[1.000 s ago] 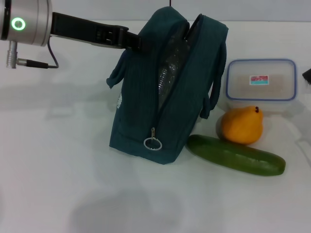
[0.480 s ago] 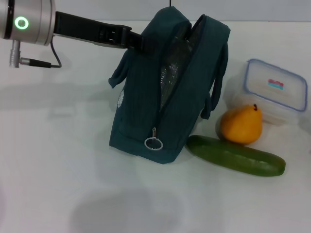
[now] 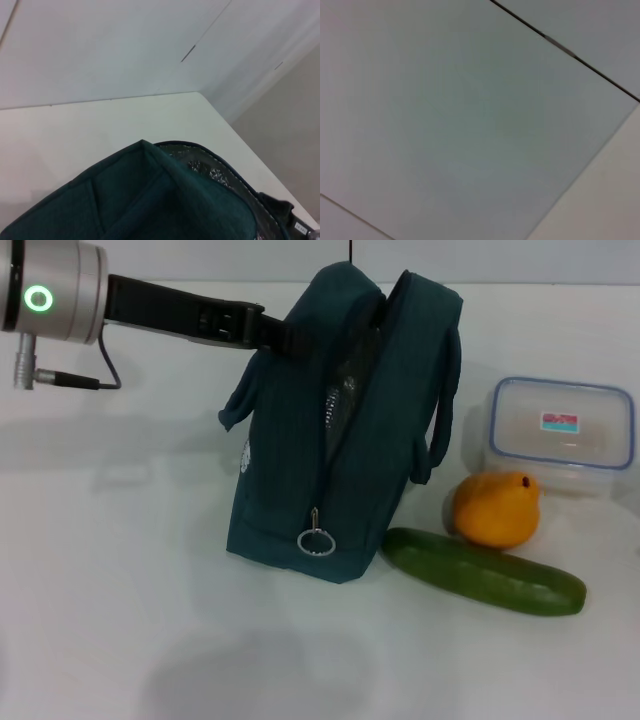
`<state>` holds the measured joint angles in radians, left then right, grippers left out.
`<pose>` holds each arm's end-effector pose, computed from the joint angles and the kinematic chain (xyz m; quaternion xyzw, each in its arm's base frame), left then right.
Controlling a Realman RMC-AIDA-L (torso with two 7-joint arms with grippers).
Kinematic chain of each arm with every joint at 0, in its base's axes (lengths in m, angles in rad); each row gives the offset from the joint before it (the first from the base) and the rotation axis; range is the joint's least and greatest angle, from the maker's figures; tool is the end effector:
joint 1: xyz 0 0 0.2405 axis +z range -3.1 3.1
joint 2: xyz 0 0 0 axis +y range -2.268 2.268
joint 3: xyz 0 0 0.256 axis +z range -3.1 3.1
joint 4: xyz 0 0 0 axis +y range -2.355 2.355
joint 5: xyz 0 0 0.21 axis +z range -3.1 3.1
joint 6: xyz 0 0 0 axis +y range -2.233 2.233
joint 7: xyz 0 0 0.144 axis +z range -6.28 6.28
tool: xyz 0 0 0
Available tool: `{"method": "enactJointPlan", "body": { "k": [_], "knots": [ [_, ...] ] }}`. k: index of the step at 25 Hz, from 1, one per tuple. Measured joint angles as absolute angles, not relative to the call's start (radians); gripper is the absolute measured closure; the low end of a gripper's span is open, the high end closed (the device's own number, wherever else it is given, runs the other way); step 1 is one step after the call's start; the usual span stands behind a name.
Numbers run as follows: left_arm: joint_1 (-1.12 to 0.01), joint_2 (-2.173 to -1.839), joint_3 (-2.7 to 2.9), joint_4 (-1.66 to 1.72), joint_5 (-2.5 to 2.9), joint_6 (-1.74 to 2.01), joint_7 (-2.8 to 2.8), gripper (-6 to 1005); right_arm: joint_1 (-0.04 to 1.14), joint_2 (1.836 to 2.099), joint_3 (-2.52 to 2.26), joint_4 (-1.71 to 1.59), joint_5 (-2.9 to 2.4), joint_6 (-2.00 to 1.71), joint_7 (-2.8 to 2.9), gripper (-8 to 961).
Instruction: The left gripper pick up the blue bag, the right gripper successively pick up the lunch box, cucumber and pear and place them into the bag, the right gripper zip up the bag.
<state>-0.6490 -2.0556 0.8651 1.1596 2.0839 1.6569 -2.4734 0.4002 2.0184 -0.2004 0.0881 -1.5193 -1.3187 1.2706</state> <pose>-0.1638 0.3722 0.0579 -0.8787 -0.4420 -0.1672 0.0680 0.3477 0.2921 -0.0144 -0.5728 0.5488 0.5129 0.3282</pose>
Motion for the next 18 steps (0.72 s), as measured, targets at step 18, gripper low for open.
{"method": "enactJointPlan", "body": {
  "k": [18],
  "knots": [
    [-0.644, -2.060, 0.865, 1.160, 2.083, 1.663, -2.471, 932, 0.483, 2.017, -0.206, 0.022, -1.523, -1.233, 1.272, 922]
  ]
}}
